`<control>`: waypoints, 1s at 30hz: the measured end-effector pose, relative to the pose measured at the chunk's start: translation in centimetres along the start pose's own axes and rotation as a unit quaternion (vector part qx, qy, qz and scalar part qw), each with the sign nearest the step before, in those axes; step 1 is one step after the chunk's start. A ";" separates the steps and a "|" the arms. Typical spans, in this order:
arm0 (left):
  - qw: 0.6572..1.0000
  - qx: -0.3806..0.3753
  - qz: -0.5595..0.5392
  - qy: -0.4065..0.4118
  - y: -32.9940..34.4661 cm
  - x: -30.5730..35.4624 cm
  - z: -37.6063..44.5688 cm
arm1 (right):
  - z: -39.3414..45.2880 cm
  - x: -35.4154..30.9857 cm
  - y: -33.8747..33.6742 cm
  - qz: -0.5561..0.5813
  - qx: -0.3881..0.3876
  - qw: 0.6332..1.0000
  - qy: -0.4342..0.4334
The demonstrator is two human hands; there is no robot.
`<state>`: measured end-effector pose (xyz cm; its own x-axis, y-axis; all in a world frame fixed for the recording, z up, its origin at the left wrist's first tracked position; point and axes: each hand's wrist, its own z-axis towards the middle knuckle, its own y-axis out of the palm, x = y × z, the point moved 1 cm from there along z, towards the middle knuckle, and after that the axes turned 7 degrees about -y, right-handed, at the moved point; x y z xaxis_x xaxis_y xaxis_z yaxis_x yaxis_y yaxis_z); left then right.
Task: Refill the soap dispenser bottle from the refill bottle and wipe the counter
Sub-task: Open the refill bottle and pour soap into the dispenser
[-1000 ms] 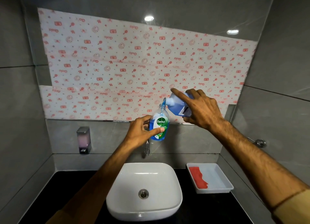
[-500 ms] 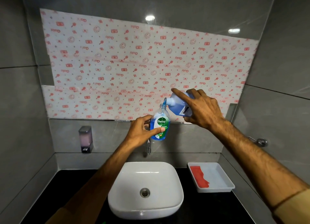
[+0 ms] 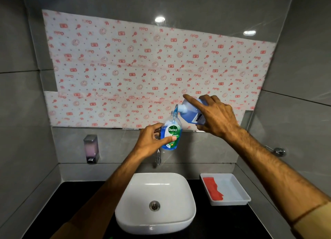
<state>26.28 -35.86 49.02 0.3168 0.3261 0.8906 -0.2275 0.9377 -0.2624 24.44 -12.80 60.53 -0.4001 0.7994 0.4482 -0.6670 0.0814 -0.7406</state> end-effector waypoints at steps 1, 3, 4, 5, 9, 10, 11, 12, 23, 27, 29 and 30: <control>1.000 0.002 0.001 0.001 0.0 0.0 0.0 | 0.0 0.0 0.0 -0.001 0.000 1.000 0.001; 1.000 0.005 0.001 0.003 -0.1 -0.1 0.1 | 0.1 0.0 0.1 -0.001 0.002 1.000 0.002; 1.000 0.006 0.001 0.004 -0.1 -0.1 0.2 | 0.1 0.0 0.1 0.001 0.005 1.000 0.002; 1.000 0.006 0.002 0.006 -0.1 -0.2 0.2 | 0.1 0.0 0.1 0.003 0.006 1.000 0.002; 1.000 0.006 -0.001 0.007 -0.3 -0.3 0.2 | 0.3 -0.1 0.1 0.004 0.004 1.000 -0.002; 1.000 0.007 -0.001 0.006 -0.3 -0.3 0.2 | 0.3 -0.1 0.1 0.004 0.005 1.000 0.000; 1.000 0.007 -0.001 0.005 -0.3 -0.3 0.2 | 0.4 -0.2 0.1 0.003 0.006 1.000 0.001; 1.000 0.006 0.000 0.003 -0.4 -0.3 0.2 | 0.4 -0.2 0.2 0.003 0.008 1.000 0.001; 1.000 0.002 -0.022 -0.010 -0.1 -1.5 0.4 | 0.2 -0.5 1.7 0.047 0.008 0.999 0.000; 1.000 0.006 -0.011 -0.004 0.0 -2.8 0.1 | -0.7 -1.1 2.7 0.115 0.005 0.993 0.011; 1.000 0.008 -0.004 -0.011 0.1 -3.8 -0.5 | -1.5 -1.6 3.8 0.178 0.011 0.984 0.026; 1.000 0.010 0.004 -0.017 0.1 -4.2 -0.8 | -2.0 -1.9 4.4 0.216 0.021 0.975 0.038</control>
<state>25.69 -37.00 44.94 0.2840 0.3299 0.9003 -0.2488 0.9322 -0.2631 23.53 -12.75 55.44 -0.6023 0.7960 0.0595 -0.4731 -0.2960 -0.8298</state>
